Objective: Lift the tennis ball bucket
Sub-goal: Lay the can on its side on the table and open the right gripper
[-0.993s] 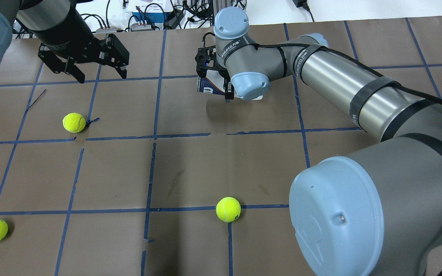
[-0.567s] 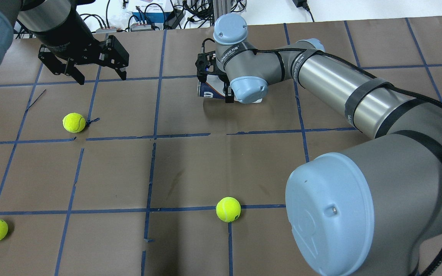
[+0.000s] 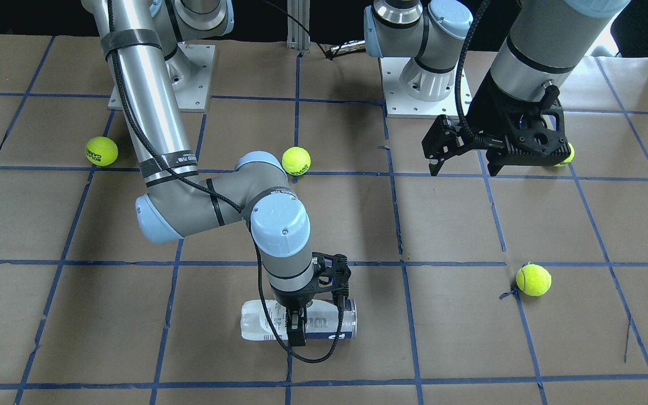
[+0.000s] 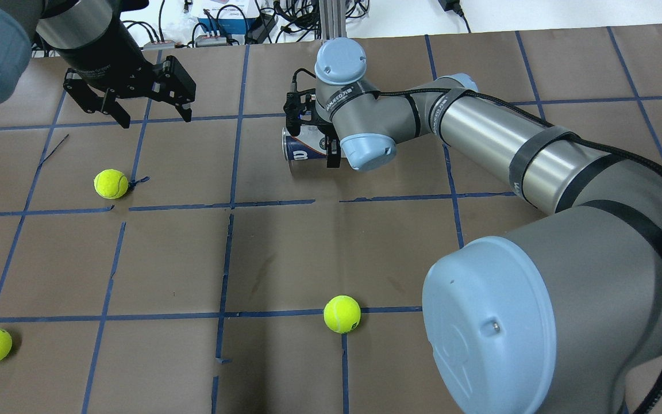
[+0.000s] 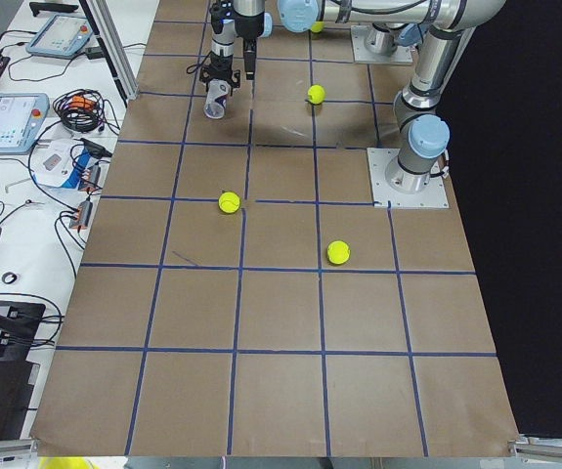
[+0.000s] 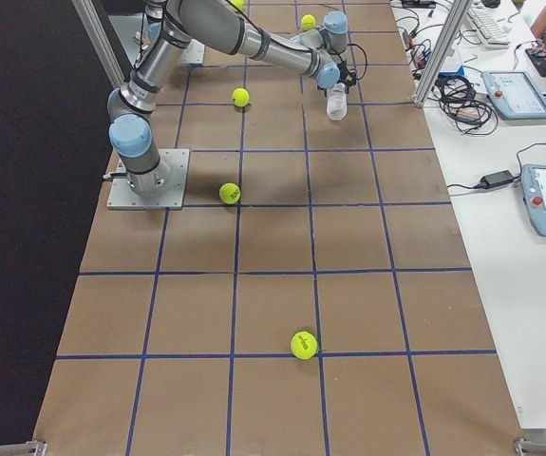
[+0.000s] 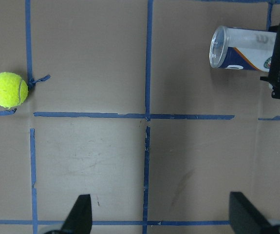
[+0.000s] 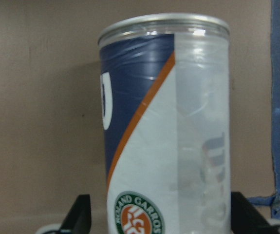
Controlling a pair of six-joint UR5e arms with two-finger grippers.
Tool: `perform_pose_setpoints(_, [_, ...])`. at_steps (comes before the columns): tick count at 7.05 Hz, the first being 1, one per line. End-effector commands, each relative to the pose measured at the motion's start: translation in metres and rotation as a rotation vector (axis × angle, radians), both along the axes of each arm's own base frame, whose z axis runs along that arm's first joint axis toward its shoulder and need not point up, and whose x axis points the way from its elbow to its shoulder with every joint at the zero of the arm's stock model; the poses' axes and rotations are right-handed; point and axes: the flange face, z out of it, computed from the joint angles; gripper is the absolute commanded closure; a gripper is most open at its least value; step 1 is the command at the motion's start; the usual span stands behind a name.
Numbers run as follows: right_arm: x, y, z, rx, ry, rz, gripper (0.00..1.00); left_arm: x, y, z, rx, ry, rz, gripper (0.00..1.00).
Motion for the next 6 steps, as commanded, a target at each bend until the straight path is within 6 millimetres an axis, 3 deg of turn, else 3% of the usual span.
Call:
perform_pose_setpoints(1, [-0.005, -0.015, 0.031, -0.046, -0.021, -0.013, 0.0, 0.001, -0.016, 0.006, -0.002, -0.009, 0.001, 0.0])
perform_pose_setpoints(2, [-0.008, -0.016, 0.069, -0.051, -0.022, -0.026, 0.0, -0.003, -0.016, 0.004, 0.022, 0.022, 0.009, 0.0])
perform_pose_setpoints(3, [-0.03, -0.02, 0.105, -0.058, -0.027, -0.074, 0.0, -0.005, -0.013, 0.0, 0.042, 0.047, -0.001, 0.0])
perform_pose_setpoints(5, [-0.098, -0.023, 0.164, -0.026, -0.05, -0.296, 0.0, -0.004, -0.028, -0.008, 0.043, 0.063, -0.003, 0.0])
perform_pose_setpoints(6, [-0.133, -0.018, 0.193, 0.011, -0.074, -0.497, 0.0, -0.007, -0.054, -0.037, 0.073, 0.099, -0.001, 0.0])
